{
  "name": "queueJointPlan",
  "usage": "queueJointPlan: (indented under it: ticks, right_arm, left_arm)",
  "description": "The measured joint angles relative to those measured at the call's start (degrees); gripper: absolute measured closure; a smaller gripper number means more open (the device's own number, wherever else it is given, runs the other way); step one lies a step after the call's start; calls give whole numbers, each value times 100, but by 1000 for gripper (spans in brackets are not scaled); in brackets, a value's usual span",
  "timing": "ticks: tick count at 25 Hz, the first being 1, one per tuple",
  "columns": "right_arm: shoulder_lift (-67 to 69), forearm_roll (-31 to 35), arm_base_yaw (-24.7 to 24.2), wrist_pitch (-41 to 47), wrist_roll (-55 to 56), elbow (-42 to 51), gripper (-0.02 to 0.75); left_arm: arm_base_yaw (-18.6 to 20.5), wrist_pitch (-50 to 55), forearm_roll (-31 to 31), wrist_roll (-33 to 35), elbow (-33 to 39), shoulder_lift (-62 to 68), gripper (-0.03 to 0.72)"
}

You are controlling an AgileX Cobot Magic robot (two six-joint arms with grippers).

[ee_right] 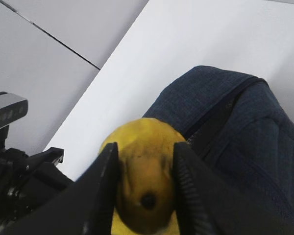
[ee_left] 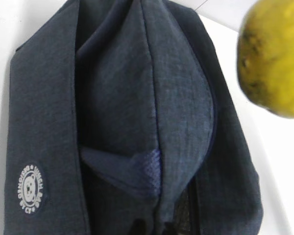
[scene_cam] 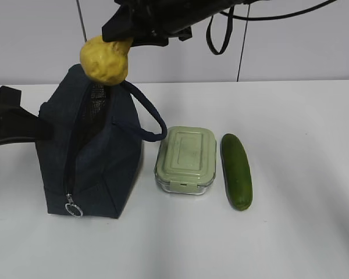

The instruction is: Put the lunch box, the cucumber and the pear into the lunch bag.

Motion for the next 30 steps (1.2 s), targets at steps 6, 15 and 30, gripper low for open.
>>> queueJointPlan:
  ticks: [6, 15, 30]
  right_arm:
    - [525, 672, 0, -300, -562, -22, 475]
    - [909, 662, 0, -453, -779, -106, 475]
    - [962, 353, 0, -545, -844, -133, 313]
  left_arm:
    - [0, 0, -30, 0, 0, 0, 685]
    - [0, 0, -79, 0, 0, 0, 685]
    - [0, 5, -94, 0, 0, 0, 685]
